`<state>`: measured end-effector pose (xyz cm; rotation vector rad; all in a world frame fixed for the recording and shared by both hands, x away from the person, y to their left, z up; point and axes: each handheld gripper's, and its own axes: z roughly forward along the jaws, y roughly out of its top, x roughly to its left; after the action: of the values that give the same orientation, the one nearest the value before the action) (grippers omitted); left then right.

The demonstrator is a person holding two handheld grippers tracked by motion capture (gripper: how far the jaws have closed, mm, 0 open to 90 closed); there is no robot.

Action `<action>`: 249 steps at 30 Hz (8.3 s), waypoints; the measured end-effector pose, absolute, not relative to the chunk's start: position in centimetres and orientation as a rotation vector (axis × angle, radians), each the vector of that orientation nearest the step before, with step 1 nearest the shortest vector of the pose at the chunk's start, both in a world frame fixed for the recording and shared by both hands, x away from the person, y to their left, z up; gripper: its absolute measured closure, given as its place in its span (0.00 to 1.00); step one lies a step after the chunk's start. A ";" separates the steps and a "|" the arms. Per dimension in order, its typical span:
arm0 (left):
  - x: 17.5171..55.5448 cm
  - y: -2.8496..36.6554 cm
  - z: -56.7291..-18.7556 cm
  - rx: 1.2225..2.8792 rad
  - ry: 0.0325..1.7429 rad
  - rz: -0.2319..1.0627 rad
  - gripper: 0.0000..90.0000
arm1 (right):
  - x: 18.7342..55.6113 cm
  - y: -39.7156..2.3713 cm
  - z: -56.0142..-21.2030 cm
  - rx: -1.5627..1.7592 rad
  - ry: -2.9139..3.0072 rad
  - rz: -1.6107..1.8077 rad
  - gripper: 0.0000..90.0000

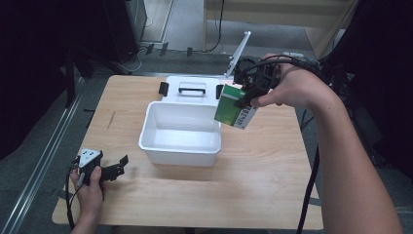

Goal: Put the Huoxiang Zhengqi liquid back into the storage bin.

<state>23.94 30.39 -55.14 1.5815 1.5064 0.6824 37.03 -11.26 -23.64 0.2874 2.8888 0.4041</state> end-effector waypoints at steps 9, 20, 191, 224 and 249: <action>23.9 30.4 -55.1 1.582 1.508 0.679 0.02 | 36.7 -8.7 -23.2 0.208 2.898 0.437 0.72; 23.9 30.5 -55.1 1.582 1.507 0.677 0.02 | 37.0 -5.9 -24.6 0.120 2.932 0.412 0.72; 24.0 30.3 -55.2 1.588 1.497 0.683 0.02 | 37.7 -10.6 -37.2 0.838 2.406 1.173 0.00; 24.0 30.2 -55.1 1.593 1.499 0.690 0.02 | 32.5 -19.2 -41.7 1.060 1.718 1.334 0.00; 24.0 30.1 -55.1 1.598 1.498 0.701 0.02 | 27.6 -27.7 -47.0 1.214 1.641 1.265 0.00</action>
<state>23.98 30.11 -55.13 1.5981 1.4975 0.7015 27.56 -27.69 -46.96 1.2142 1.6410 1.2645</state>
